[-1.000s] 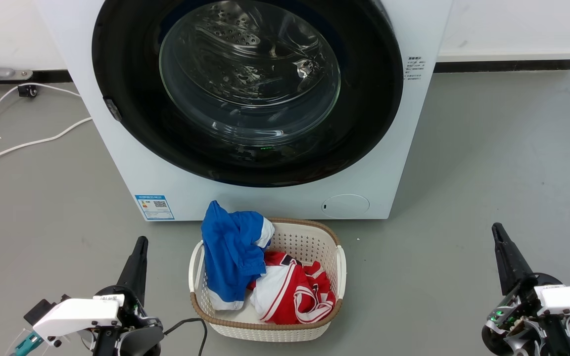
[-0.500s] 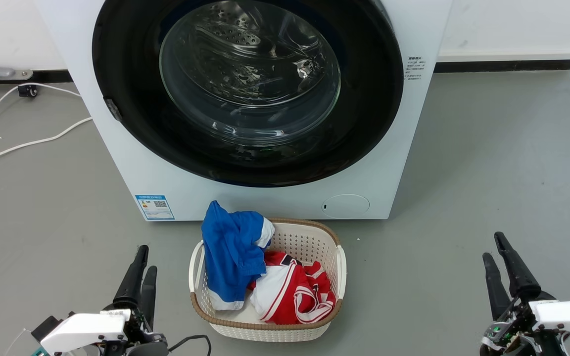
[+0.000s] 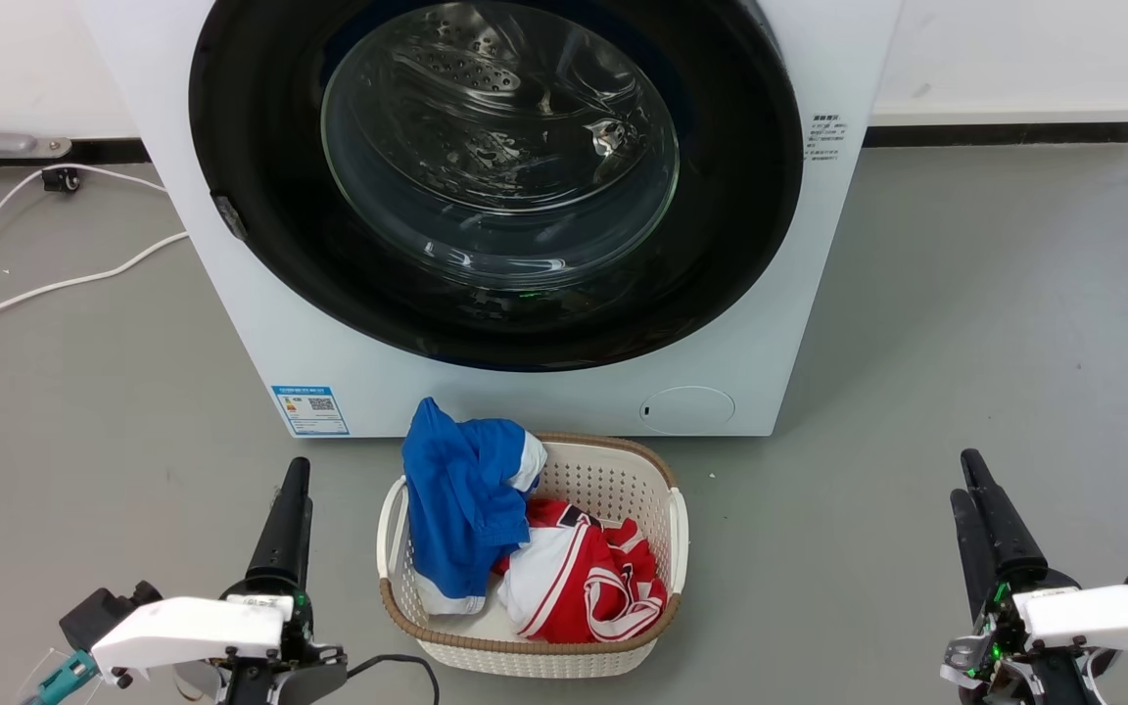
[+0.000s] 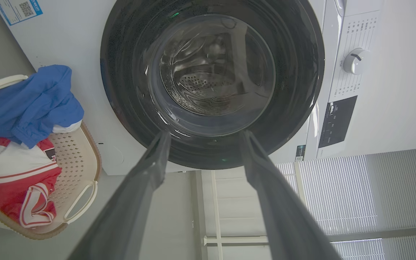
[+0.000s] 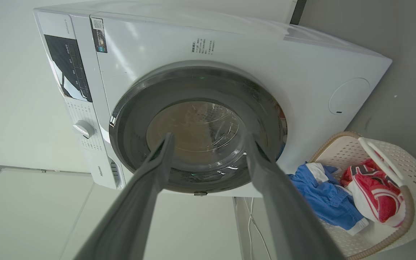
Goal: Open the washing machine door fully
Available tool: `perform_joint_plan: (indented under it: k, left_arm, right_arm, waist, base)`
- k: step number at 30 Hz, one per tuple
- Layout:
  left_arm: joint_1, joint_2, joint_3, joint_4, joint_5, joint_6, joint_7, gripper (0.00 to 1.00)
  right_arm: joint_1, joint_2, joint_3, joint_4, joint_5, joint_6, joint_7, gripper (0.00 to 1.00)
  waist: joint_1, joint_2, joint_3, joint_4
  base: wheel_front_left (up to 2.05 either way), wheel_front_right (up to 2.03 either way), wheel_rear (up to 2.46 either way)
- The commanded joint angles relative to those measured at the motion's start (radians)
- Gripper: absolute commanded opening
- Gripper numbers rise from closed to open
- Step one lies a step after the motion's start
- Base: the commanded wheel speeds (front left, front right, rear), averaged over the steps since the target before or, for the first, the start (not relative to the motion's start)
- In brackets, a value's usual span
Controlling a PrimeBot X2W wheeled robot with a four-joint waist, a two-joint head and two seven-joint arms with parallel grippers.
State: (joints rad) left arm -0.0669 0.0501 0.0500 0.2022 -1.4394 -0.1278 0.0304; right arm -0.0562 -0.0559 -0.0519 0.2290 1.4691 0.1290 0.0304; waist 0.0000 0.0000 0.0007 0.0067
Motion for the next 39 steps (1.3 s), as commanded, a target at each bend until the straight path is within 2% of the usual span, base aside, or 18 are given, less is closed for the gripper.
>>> perform_joint_plan:
  k: [1, 15, 27, 39]
  left_arm:
    - [-0.012, 0.002, -0.007, -0.033, 0.050, -0.001, -0.011, 1.00]
    - [-0.007, 0.022, -0.055, -0.100, 0.320, -0.002, -0.063, 1.00]
    - [-0.009, 0.054, -0.107, -0.112, 0.562, -0.002, -0.106, 1.00]
    - [-0.015, 0.067, -0.133, -0.110, 0.740, 0.000, -0.143, 1.00]
  right_arm:
    - [-0.008, -0.004, 0.005, -0.029, -0.038, 0.000, -0.011, 1.00]
    - [0.006, 0.000, 0.021, -0.087, -0.321, 0.001, -0.059, 1.00]
    - [0.026, 0.002, 0.025, -0.125, -0.637, 0.001, -0.056, 1.00]
    - [0.049, 0.003, 0.025, -0.168, -0.819, 0.001, -0.048, 1.00]
  waist:
    - [0.0000, 0.0000, 0.000, 0.001]
    - [0.0000, 0.0000, 0.001, 0.003]
    - [0.0000, 0.0000, -0.001, 0.008]
    - [0.0000, 0.0000, -0.001, 0.007]
  base:
    - [0.00, 0.00, 0.00]
    - [0.00, 0.00, 0.00]
    - [0.00, 0.00, 0.00]
    - [0.00, 0.00, 0.00]
